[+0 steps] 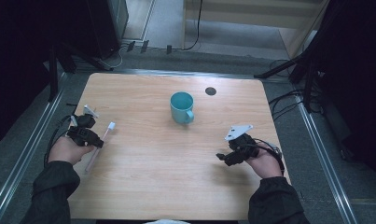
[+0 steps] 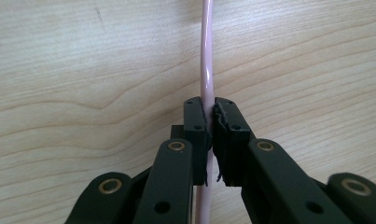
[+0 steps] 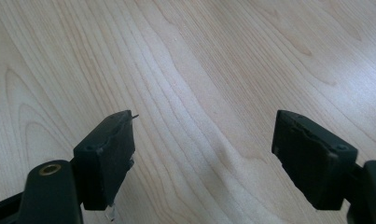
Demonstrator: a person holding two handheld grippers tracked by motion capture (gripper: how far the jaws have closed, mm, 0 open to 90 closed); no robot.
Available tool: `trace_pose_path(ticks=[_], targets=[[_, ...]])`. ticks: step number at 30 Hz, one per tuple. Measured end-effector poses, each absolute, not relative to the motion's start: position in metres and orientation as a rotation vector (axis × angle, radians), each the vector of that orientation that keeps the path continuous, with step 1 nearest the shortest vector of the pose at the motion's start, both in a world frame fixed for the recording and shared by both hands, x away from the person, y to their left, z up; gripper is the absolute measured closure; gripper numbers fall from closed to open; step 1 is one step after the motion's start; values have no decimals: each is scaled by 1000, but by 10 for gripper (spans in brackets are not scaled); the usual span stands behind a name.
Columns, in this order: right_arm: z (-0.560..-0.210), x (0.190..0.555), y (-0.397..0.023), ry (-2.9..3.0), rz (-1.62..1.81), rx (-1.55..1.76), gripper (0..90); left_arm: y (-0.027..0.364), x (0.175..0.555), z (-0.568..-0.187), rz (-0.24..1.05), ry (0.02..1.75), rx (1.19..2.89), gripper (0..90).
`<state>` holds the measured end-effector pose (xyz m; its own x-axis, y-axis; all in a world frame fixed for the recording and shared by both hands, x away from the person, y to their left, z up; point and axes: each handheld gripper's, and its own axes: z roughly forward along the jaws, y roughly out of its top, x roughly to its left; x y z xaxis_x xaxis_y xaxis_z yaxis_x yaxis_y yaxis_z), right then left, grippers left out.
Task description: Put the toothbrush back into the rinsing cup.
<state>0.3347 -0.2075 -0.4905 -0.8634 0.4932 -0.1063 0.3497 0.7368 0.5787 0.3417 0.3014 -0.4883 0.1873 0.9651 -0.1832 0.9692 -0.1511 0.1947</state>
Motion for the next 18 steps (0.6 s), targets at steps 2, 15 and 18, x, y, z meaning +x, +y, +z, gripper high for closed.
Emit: trace_pose_path(ticks=[2,15,18], targets=[[-491,335,-207,2685,818,664,211,299,340,-481,-28,1814,2183,839],[-491,334,-207,2691,813,667,211,298,335,-461,84,1673,2110,839],[-491,334,-207,2694,811,665,211,297,333,-455,121,1629,2056,839]])
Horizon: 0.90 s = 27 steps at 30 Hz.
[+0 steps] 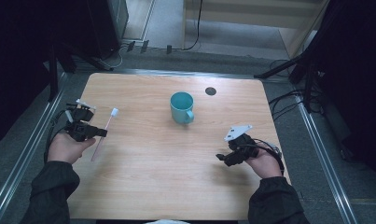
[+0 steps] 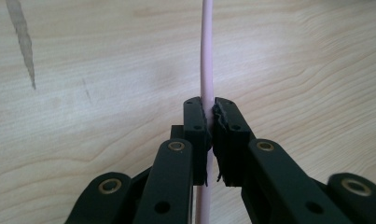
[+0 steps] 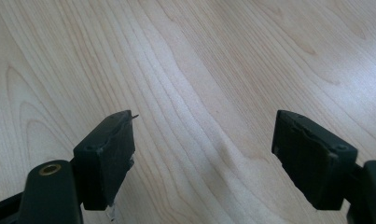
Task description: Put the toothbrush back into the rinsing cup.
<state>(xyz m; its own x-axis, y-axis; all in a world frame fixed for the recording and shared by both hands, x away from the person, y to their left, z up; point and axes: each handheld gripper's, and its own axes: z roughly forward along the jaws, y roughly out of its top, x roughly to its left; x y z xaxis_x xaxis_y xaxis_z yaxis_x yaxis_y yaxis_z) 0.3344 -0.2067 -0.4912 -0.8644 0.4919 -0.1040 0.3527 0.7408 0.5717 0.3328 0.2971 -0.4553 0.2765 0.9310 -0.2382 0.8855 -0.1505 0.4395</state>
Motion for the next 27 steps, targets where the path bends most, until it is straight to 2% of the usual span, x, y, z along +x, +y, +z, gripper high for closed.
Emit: trace_pose_path(ticks=[14,21,27], targets=[[-491,334,-206,2698,811,665,211,296,325,-441,256,1530,1894,839],[-491,334,-206,2696,811,662,211,287,317,-433,360,1399,1804,839],[-491,334,-206,2693,811,660,211,280,313,-431,387,1346,1750,839]])
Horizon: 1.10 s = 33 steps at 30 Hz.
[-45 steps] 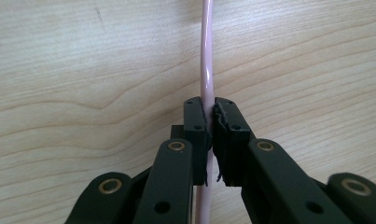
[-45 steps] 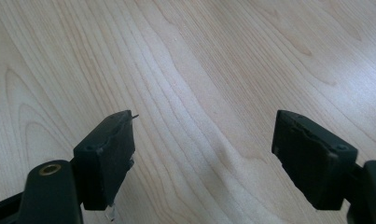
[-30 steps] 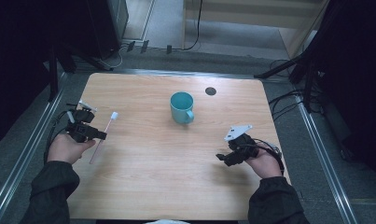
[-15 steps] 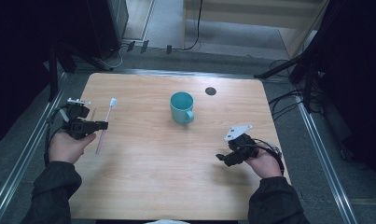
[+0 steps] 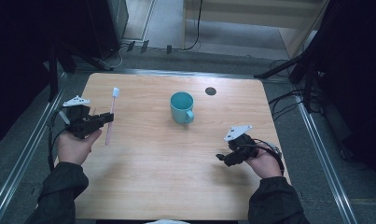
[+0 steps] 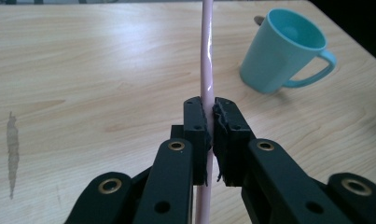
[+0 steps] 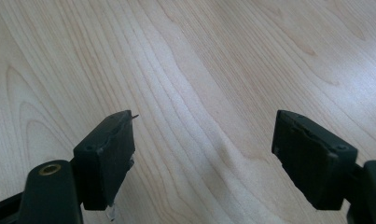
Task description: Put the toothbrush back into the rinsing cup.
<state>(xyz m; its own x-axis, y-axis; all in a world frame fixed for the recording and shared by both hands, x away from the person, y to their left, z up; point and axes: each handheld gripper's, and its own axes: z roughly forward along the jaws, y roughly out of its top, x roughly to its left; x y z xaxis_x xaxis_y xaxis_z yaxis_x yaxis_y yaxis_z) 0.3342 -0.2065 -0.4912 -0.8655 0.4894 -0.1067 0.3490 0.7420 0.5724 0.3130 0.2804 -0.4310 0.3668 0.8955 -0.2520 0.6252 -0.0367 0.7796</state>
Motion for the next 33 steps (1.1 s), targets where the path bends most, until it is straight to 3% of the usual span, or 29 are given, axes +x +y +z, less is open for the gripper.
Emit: trace_pose_path(ticks=[16,33], targets=[[-491,335,-206,2685,829,673,211,251,310,-420,516,1234,1679,839],[-491,337,-203,2687,842,657,211,241,336,-400,484,1239,1687,840]])
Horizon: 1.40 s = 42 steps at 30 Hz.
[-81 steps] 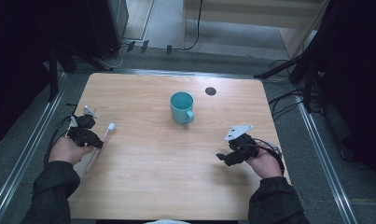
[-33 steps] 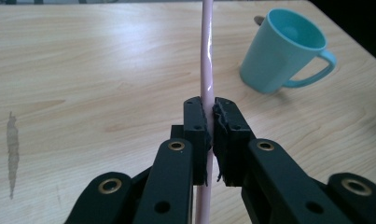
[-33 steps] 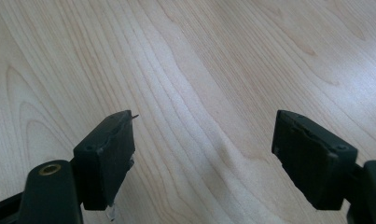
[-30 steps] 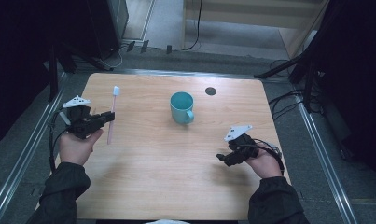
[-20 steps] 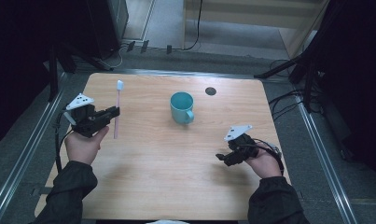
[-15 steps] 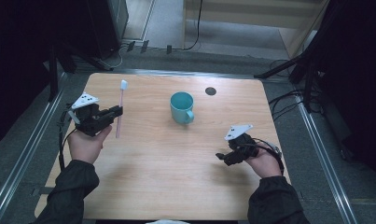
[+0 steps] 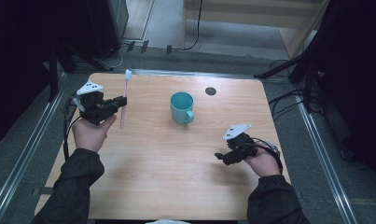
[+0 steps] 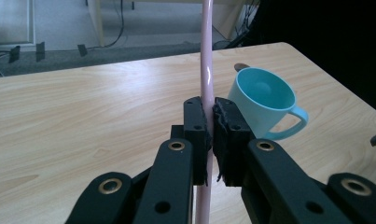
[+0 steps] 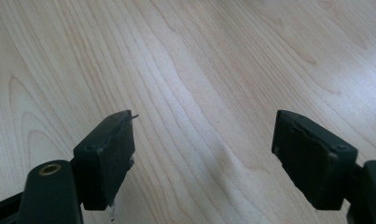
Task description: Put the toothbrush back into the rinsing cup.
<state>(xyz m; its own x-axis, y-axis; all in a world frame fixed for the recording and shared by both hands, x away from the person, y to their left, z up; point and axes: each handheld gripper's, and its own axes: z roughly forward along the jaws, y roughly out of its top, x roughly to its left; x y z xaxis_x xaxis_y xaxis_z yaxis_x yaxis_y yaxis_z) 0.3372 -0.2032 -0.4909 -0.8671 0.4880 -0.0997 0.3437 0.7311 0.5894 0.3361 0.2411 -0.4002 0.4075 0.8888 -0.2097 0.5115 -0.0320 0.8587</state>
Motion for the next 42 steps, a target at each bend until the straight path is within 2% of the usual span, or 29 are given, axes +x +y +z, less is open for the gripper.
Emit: trace_pose_path(ticks=[30,42], targets=[[-490,340,-199,2696,859,646,211,187,371,-391,517,1191,1700,841],[-489,340,-204,2680,873,669,211,165,393,-377,522,1156,1713,841]])
